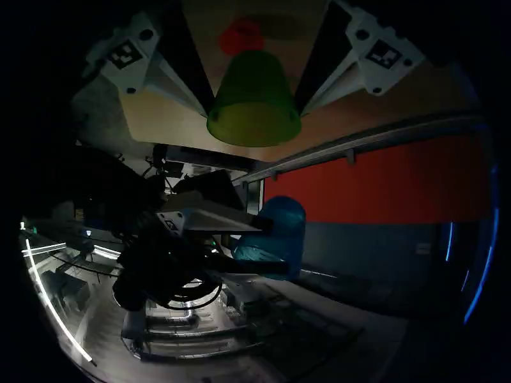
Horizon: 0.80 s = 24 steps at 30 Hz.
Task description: Pour water
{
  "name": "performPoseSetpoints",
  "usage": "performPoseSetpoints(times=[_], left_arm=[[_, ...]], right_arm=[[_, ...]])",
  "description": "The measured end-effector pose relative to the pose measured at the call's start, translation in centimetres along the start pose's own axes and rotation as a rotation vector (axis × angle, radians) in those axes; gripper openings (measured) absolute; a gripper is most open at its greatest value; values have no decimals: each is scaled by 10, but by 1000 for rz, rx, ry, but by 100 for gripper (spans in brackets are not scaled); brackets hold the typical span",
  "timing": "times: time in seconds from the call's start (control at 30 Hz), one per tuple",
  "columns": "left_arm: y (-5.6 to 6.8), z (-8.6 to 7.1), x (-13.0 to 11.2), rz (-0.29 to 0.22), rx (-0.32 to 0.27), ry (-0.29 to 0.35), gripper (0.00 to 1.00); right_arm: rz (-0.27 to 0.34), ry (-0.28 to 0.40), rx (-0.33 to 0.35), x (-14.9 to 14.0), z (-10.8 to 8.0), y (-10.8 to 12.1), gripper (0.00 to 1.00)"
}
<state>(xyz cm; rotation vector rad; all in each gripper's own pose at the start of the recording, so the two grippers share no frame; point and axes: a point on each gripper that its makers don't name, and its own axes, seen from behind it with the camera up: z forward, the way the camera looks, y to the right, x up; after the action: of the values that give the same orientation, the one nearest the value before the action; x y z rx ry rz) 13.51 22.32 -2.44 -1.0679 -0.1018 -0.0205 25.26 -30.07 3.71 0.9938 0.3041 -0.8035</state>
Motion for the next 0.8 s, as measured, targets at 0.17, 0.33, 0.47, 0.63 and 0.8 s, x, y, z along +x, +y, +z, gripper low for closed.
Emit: performPoseSetpoints(times=[0.17, 0.33, 0.47, 0.63, 0.8], left_arm=[[1, 0, 1, 2, -1, 1, 85], [2, 1, 2, 3, -4, 2, 85], [3, 2, 2, 5, -5, 3, 85], [3, 4, 3, 9, -7, 4, 85], [3, 6, 3, 10, -6, 7, 85]], right_arm=[[-26, -5, 1, 1, 1, 0, 95], [-54, -8, 3, 2, 2, 0, 94], [-69, -9, 1, 2, 2, 1, 94], [-90, -11, -2, 2, 2, 3, 94], [-106, -12, -3, 3, 2, 4, 94]])
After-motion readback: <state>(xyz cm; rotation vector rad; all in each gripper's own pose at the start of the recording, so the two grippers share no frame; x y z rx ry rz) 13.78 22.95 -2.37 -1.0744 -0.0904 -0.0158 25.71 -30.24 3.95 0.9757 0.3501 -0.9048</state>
